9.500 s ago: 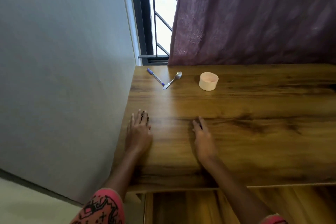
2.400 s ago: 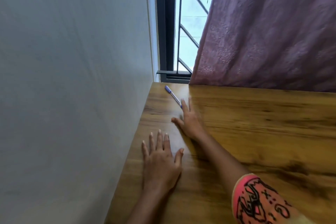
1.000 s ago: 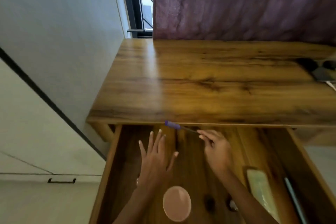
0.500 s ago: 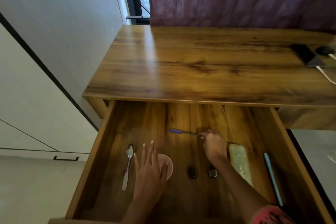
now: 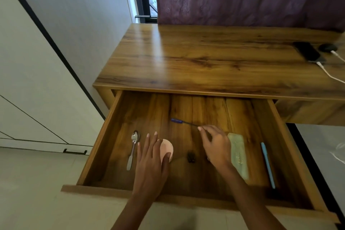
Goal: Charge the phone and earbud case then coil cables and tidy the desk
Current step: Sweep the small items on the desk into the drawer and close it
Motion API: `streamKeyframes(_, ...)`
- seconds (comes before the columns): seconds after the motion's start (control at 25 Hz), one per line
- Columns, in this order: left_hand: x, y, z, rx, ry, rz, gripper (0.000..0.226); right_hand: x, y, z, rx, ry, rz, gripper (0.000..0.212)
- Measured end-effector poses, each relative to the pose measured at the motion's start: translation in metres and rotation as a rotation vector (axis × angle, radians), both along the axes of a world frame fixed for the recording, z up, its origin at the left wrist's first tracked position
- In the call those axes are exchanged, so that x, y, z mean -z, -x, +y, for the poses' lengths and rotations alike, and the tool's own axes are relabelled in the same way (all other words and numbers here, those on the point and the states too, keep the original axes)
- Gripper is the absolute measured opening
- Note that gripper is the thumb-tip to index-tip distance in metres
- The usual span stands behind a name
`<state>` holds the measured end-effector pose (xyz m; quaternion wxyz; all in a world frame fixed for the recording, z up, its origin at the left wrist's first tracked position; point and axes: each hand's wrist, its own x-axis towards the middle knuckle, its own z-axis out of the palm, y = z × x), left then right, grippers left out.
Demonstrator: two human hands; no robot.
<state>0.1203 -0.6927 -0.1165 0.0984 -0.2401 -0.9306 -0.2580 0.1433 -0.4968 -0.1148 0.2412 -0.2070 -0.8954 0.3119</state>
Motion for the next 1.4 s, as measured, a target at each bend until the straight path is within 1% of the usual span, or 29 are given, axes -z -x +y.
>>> streamKeyframes(0.16, -0.01, -0.03, -0.005, 0.06, -0.023, 0.005, 0.044, -0.02, -0.047, -0.023, 0.005, -0.031, 0.03, 0.019)
streamKeyframes(0.28, -0.01, -0.061, -0.017, 0.096, -0.005, -0.013, 0.05, -0.021, -0.089, -0.042, 0.024, -0.141, 0.041, 0.018)
streamKeyframes(0.36, -0.004, -0.081, -0.029, 0.127, 0.04, -0.011, 0.056, -0.014, -0.115, -0.054, 0.03, -0.189, 0.034, 0.023)
streamKeyframes(0.44, 0.004, -0.098, -0.042, 0.15, 0.107, 0.018, 0.06, -0.004, -0.141, -0.068, 0.021, -0.262, -0.017, 0.038)
streamKeyframes(0.56, 0.017, -0.115, -0.056, 0.152, 0.195, -0.004, 0.068, 0.012, -0.171, -0.081, -0.026, -0.374, -0.172, 0.07)
streamKeyframes(0.68, 0.03, -0.125, -0.061, 0.152, 0.253, -0.006, 0.078, 0.028, -0.189, -0.082, -0.054, -0.486, -0.308, 0.082)
streamKeyframes(0.8, 0.038, -0.126, -0.061, 0.143, 0.283, 0.023, 0.09, 0.038, -0.192, -0.076, -0.073, -0.575, -0.382, 0.089)
streamKeyframes(0.88, 0.04, -0.125, -0.058, 0.146, 0.283, 0.028, 0.094, 0.041, -0.19, -0.074, -0.076, -0.566, -0.42, 0.096)
streamKeyframes(1.0, 0.038, -0.121, -0.058, 0.156, 0.29, 0.029, 0.098, 0.043, -0.182, -0.075, -0.056, -0.501, -0.448, 0.104)
streamKeyframes(1.2, 0.031, -0.104, -0.049, 0.177, 0.353, -0.01, 0.099, 0.042, -0.165, -0.066, -0.055, -0.474, -0.497, 0.108)
streamKeyframes(1.4, 0.024, -0.068, -0.032, 0.169, 0.384, -0.027, 0.1, 0.038, -0.129, -0.049, -0.055, -0.468, -0.507, 0.11)
